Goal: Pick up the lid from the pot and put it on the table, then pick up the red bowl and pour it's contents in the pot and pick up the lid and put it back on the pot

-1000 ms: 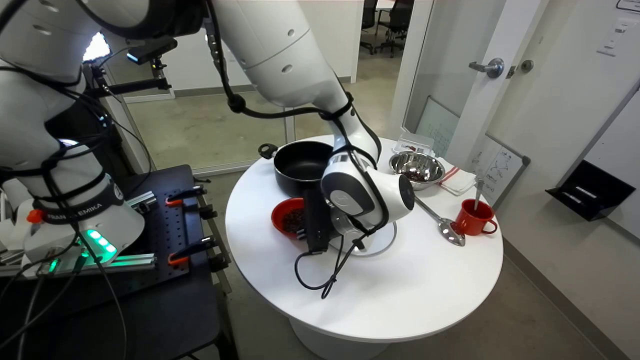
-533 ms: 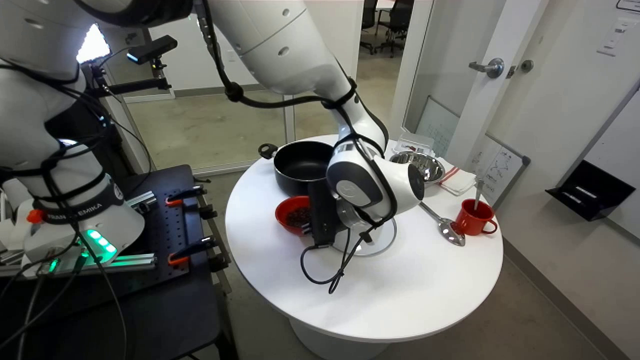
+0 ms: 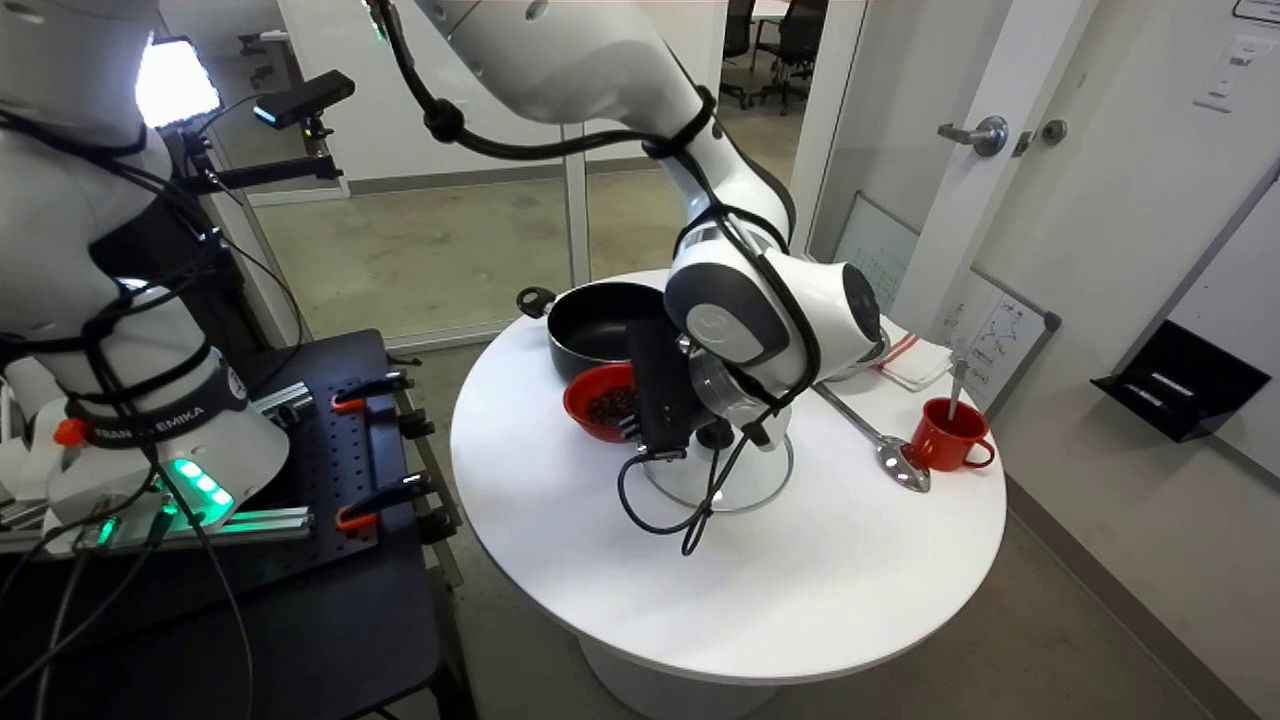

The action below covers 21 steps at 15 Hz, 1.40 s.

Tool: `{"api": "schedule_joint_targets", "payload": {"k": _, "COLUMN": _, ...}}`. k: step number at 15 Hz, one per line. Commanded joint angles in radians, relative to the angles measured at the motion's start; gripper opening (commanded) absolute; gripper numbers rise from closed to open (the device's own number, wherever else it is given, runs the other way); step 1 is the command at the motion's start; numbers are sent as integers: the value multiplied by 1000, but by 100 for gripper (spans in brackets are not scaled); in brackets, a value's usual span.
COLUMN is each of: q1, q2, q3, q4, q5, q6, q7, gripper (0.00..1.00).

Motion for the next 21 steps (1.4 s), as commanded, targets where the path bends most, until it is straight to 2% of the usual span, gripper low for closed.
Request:
{"api": "schedule_joint_targets", "payload": {"k": 1, "q1": 16, "q2": -131, "q3": -8, "q4": -79, "q5": 17, "q6": -34, "q7": 7, "gripper": 2}}
{"api": "schedule_joint_targets", "payload": {"k": 6, "q1": 65, "q2": -273, "q3": -18, "q4": -152, "q5": 33, "q6": -9, "q7": 76, "gripper": 2}}
{"api": "schedule_joint_targets", "payload": {"k": 10, "q1": 133, "q2": -349, "q3": -27, "q4": -195, "q5": 42, "q6": 56, "q7": 216, "gripper": 2}}
{"api": "schedule_joint_targets", "payload": {"k": 14, "q1": 200, "q2": -387, "q3": -27, "q4": -224, "q5": 22, "q6": 107, "q7": 324, "gripper": 2}}
{"api": "schedule_joint_targets", "payload": {"k": 21, "q1": 280, "q2": -388, "q3": -20, "q4": -249, "q5": 10, "q6": 173, "q7": 425, "gripper": 2}}
